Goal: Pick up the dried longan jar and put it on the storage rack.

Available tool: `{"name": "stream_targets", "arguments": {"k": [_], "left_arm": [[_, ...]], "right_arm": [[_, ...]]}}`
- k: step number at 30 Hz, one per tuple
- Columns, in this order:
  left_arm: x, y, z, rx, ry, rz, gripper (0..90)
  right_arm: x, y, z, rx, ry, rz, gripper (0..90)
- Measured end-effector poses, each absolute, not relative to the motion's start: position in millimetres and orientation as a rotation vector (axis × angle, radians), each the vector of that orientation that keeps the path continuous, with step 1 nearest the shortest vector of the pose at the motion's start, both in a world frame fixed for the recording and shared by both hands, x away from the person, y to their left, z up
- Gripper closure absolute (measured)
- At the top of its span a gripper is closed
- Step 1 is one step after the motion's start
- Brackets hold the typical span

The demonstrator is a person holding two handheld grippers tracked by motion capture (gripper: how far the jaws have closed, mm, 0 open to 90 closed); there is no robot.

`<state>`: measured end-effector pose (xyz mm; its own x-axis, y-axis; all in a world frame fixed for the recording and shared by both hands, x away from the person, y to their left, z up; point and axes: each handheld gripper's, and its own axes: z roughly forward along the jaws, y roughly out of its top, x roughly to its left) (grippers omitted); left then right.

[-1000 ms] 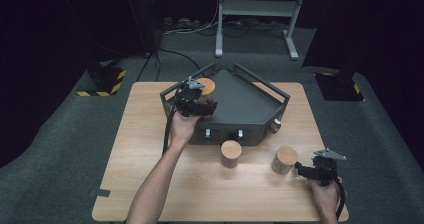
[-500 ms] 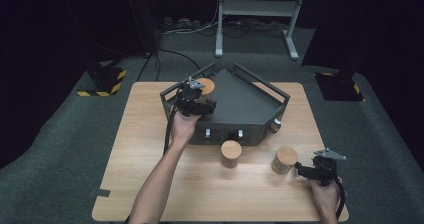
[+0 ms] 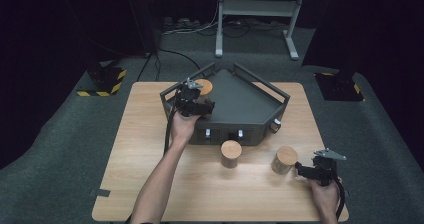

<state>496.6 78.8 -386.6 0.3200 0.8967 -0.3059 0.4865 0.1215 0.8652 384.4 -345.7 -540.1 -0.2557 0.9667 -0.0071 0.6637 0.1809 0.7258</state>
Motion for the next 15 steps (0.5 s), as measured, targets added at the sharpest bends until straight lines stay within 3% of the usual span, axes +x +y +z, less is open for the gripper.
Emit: {"name": "stream_targets", "arguments": {"k": [15], "left_arm": [[498.8,77.6,-388.6,1.513,1.313,0.495,25.9]], "right_arm": [[384.4,-345.7,-540.0,1.527,1.991,0.849,9.2]]}}
